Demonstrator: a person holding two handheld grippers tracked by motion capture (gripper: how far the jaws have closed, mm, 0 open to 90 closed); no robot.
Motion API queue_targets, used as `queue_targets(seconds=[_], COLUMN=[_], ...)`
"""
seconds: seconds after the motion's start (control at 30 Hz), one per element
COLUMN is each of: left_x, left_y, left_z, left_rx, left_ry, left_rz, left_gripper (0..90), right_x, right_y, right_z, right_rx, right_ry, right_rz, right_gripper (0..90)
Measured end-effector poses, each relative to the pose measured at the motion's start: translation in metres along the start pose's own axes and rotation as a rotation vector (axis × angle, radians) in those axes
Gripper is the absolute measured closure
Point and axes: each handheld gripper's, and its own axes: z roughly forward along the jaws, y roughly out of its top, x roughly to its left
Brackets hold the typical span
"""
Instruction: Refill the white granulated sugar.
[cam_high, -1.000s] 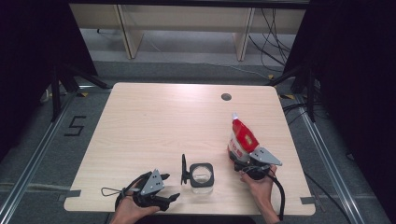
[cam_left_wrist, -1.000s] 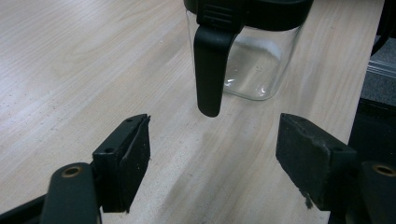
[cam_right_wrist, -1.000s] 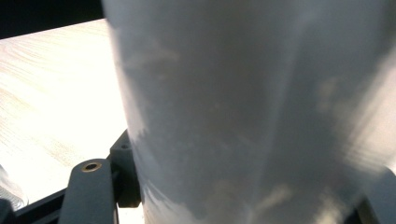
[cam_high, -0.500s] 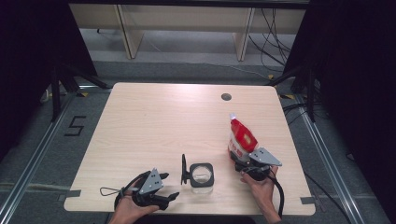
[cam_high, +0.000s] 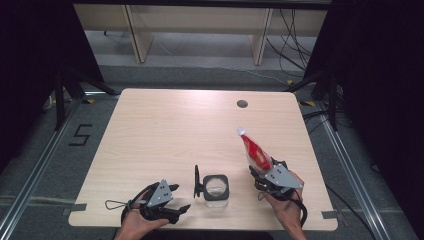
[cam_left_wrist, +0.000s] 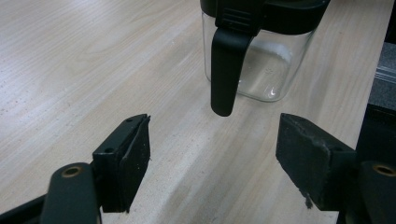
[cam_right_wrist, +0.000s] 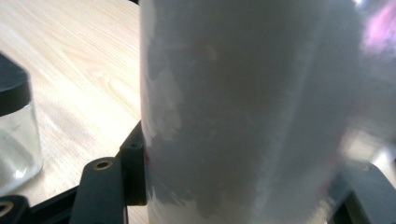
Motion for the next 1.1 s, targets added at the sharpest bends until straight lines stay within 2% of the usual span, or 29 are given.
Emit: queue_targets(seconds=[0.07,0.17,0.2,0.23,0.27,0.3,0.33,0.37,0.4,0.43,0.47,0.5,0.53,0.57,0.6,0.63,0.67,0.83,0.87,0.93,1.0,1.03,1.07,1.1], left_x=[-0.001,0.000,0.000,0.002,0.000,0.000,0.000,0.000,0.000,0.000,-0.001,-0.001,0.001,0.001,0.001,0.001,0.000,0.001,0.001,0.001,0.001,0.001,0.001,0.005], left_y=[0.000,0.000,0.000,0.000,-0.001,-0.001,-0.001,-0.001,-0.001,-0.001,-0.001,-0.001,-0.001,-0.001,-0.001,-0.001,-0.001,-0.001,-0.001,-0.001,-0.001,-0.001,-0.001,0.000], left_z=[0.001,0.000,0.001,0.000,0.001,0.001,0.001,0.001,0.001,0.001,0.002,0.002,0.001,0.001,0.001,0.001,0.001,0.000,0.000,0.000,0.000,0.000,0.000,-0.001], left_rx=[-0.006,0.007,0.014,0.023,0.022,0.022,0.022,0.021,0.015,0.015,0.009,0.014,0.038,0.038,0.035,0.034,0.021,0.024,0.023,0.016,0.017,0.017,0.013,0.040], left_ry=[-0.001,-0.009,-0.017,-0.003,-0.003,-0.003,0.000,0.000,0.002,0.002,-0.008,0.000,-0.012,-0.012,-0.009,-0.010,-0.007,-0.007,-0.009,-0.014,-0.014,-0.014,-0.008,0.001], left_rz=[-0.013,-0.008,-0.009,0.026,-0.001,-0.001,0.002,0.002,-0.002,-0.002,-0.021,-0.014,0.005,0.005,0.003,0.003,-0.019,-0.015,-0.018,-0.027,-0.028,-0.028,-0.027,0.027], left_gripper=[25.6,25.5,25.5,25.5,25.5,25.5,25.4,25.4,25.3,25.2,25.2,25.2,25.2,25.2,25.2,25.2,25.1,24.7,24.6,24.5,24.3,24.3,24.3,24.3], right_x=[0.000,0.000,0.000,0.001,0.002,0.004,0.003,0.003,0.003,0.003,0.004,0.005,0.007,0.007,0.009,0.009,0.012,0.017,0.020,0.021,0.022,0.022,0.023,0.024], right_y=[0.004,0.006,0.008,0.008,0.008,0.007,0.006,0.006,0.006,0.006,0.006,0.006,0.007,0.007,0.008,0.008,0.009,0.008,0.008,0.008,0.008,0.008,0.008,0.007], right_z=[-0.008,-0.016,-0.024,-0.027,-0.030,-0.034,-0.036,-0.036,-0.041,-0.041,-0.043,-0.045,-0.050,-0.050,-0.054,-0.054,-0.057,-0.063,-0.064,-0.065,-0.067,-0.067,-0.068,-0.070], right_rx=[-0.009,-0.012,-0.009,0.005,0.015,0.026,0.028,0.028,0.033,0.033,0.035,0.036,0.041,0.041,0.048,0.048,0.058,0.085,0.089,0.100,0.103,0.104,0.105,0.113], right_ry=[-0.014,-0.016,-0.034,-0.043,-0.050,-0.050,-0.051,-0.051,-0.056,-0.056,-0.059,-0.064,-0.083,-0.083,-0.083,-0.083,-0.089,-0.078,-0.069,-0.068,-0.072,-0.063,-0.068,-0.071], right_rz=[-0.033,-0.041,-0.098,-0.123,-0.150,-0.140,-0.163,-0.163,-0.207,-0.207,-0.211,-0.224,-0.244,-0.244,-0.284,-0.284,-0.323,-0.361,-0.390,-0.416,-0.416,-0.432,-0.443,-0.441], right_gripper=[38.6,38.6,38.6,38.6,38.7,38.7,38.7,38.7,38.7,38.7,38.7,38.7,38.7,38.7,38.7,38.7,38.7,38.7,38.7,38.7,38.8,38.8,38.8,38.8])
